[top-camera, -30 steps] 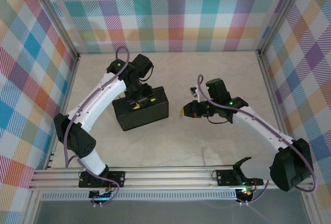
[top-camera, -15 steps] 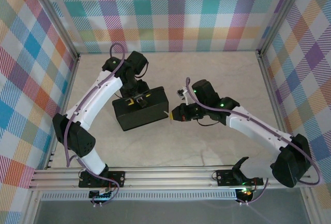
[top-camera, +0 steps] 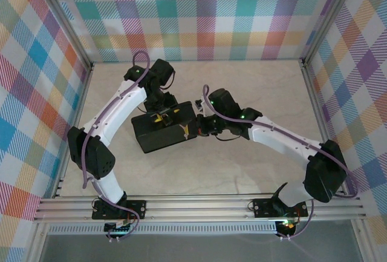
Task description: Unlock the padlock with the key
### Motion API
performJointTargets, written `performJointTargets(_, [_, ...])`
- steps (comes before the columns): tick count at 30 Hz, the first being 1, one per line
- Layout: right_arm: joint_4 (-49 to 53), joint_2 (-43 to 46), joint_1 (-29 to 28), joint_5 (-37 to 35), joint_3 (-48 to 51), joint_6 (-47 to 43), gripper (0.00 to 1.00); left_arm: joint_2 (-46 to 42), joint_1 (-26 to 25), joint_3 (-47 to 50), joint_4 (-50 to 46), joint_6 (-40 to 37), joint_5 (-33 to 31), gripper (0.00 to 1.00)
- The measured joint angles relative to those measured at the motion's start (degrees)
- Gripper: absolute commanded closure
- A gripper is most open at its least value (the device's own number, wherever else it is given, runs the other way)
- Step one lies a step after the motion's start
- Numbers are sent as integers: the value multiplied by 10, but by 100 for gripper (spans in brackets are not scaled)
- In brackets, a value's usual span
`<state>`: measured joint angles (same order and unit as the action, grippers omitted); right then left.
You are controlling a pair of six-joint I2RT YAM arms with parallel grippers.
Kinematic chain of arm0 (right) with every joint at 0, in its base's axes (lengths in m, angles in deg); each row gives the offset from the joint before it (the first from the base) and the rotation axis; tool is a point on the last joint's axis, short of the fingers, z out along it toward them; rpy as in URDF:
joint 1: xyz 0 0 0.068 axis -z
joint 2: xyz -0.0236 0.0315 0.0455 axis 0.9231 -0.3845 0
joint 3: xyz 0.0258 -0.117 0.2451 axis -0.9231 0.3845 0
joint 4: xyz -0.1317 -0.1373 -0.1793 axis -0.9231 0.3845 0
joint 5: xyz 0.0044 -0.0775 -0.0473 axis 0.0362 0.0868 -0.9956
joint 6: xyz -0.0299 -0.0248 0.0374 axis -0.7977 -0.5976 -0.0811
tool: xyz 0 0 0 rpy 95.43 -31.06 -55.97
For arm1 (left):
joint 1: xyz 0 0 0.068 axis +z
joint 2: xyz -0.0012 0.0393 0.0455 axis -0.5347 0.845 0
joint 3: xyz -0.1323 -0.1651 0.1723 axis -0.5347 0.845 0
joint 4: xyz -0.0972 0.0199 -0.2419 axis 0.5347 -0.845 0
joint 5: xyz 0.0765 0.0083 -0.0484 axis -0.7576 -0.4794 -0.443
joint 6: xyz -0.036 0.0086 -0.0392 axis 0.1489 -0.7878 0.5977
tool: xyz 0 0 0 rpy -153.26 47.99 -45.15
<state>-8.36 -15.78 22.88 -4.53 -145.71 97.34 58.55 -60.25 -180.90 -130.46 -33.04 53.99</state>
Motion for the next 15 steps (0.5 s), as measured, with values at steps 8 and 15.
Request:
performJointTargets(8, [-22,-28,-13,-16,-19,41,100,1,3,0,-1,-17,12,44])
performJointTargets(15, [-41,-28,-40,-44,-19,84,100,-2,4,17,8,-32,13,45])
